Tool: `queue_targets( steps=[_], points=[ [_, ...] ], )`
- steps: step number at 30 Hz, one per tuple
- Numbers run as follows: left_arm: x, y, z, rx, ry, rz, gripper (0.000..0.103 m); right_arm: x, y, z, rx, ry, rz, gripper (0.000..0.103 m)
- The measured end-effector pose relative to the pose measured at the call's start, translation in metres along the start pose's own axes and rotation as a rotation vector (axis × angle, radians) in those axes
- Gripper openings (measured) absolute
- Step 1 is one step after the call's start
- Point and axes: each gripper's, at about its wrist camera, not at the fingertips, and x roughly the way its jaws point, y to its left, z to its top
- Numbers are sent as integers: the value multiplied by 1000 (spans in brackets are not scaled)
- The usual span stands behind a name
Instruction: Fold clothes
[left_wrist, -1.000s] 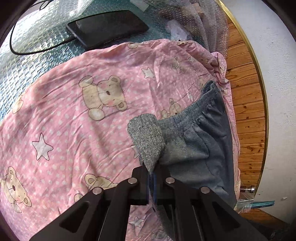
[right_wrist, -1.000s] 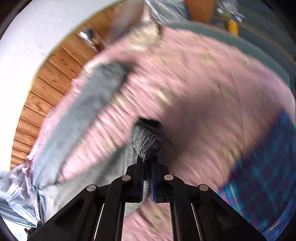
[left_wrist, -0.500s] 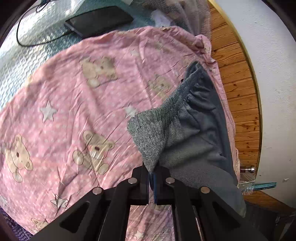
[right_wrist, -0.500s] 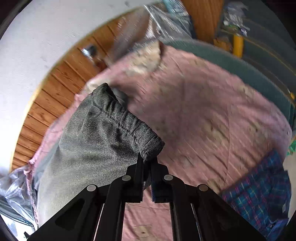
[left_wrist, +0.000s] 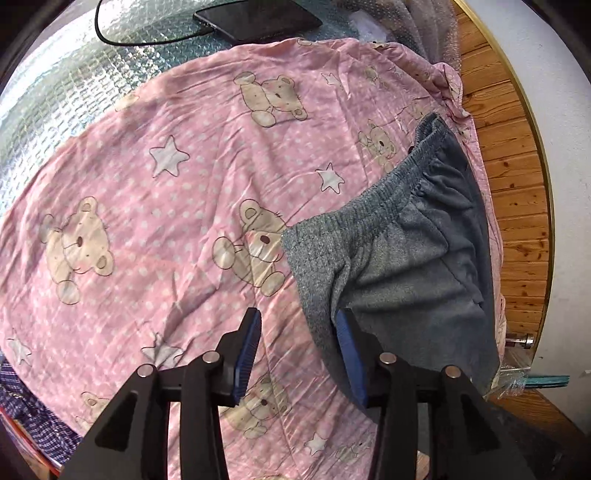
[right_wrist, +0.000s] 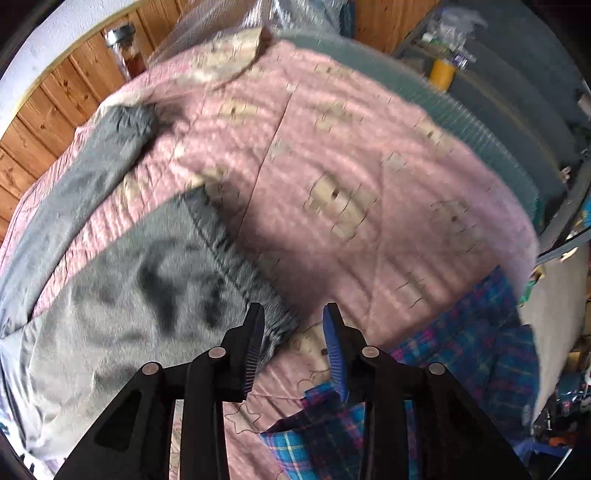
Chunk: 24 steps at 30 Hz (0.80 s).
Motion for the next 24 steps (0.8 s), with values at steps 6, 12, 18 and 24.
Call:
queue_targets(
  steps=[6,12,18,24],
  points=[
    [-32,-36,-5,54,-57,-36,45,-8,87,14,-264,-55,153,39],
    [43,-188,-9,317,98,-194,45,25,157,11,-418,-37,174,39],
    [177,-336,-76,632,303,-241,45,52,189,-1,-532,59,182,39],
    [224,-336,-44,504,146,-82,9,77,106,4,-356,124,-15,52]
  ],
)
